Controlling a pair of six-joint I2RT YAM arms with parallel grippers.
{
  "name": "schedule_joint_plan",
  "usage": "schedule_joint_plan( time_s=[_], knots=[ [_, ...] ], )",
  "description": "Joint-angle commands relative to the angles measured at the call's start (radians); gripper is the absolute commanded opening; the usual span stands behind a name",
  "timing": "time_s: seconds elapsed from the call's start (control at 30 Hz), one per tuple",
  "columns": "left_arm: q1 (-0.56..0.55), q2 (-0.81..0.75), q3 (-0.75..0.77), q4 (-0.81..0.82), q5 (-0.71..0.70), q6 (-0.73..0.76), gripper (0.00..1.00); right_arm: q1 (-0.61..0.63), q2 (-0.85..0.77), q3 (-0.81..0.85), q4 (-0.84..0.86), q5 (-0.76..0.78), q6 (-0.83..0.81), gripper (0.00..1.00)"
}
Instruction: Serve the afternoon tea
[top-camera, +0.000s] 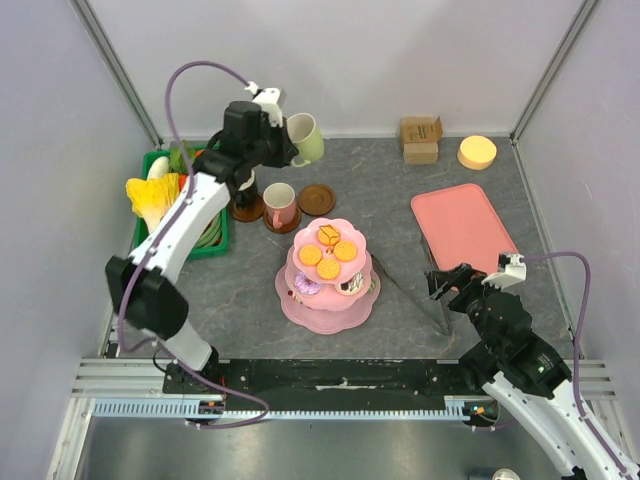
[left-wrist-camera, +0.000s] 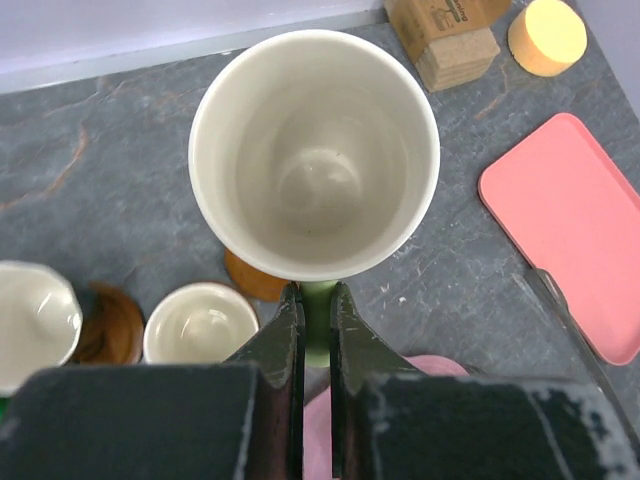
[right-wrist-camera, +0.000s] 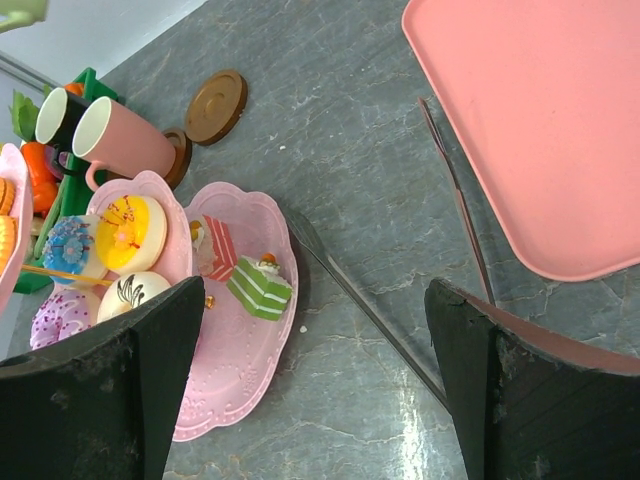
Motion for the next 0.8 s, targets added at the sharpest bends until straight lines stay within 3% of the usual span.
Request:
schedule_joint_plan(
  time_s=[0.0,0.3,0.77],
  knots=[
    [-0.026,0.138,0.195,0.008,0.055,0.142,0.02,0.001,0.009,0.040,0.002,0.040,0.020,0.98],
    [-0.069,0.333,0.347,-0.097,-0.037,0.197,0.02,0.001,0.018,0.040,-0.005,0.041,0.025,0.98],
    [-0.081,0.443,0.347,-0.112,-0.175,0.128,0.02,0.001,0.021,0.039,-0.003,0.048,0.030,0.98]
  ],
)
